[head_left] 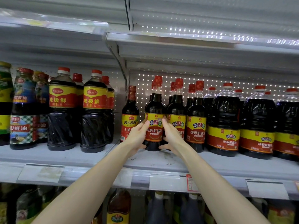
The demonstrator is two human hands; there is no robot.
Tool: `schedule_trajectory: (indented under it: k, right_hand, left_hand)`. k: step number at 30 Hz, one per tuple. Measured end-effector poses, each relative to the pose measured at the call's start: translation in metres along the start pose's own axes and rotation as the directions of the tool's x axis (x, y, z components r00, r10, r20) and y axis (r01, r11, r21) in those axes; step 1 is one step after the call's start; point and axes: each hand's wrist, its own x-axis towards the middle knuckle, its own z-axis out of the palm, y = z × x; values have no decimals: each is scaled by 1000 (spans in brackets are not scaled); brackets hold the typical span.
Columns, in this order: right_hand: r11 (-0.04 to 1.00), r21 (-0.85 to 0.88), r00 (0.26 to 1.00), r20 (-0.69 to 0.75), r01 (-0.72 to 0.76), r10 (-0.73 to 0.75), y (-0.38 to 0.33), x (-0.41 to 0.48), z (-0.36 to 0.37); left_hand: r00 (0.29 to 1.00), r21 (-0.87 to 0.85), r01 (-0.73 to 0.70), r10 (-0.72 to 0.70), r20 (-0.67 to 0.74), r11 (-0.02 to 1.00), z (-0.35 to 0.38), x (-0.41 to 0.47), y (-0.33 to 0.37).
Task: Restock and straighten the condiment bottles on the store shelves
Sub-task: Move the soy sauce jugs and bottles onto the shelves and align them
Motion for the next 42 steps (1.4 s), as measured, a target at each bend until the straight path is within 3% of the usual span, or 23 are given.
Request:
schedule_trajectory:
  k: [42]
  right_hand:
    - [1000, 5, 1000, 7, -30, 30, 1, 4, 1]
  left_hand:
    - [998, 52, 24, -27, 53, 998, 1, 6, -2]
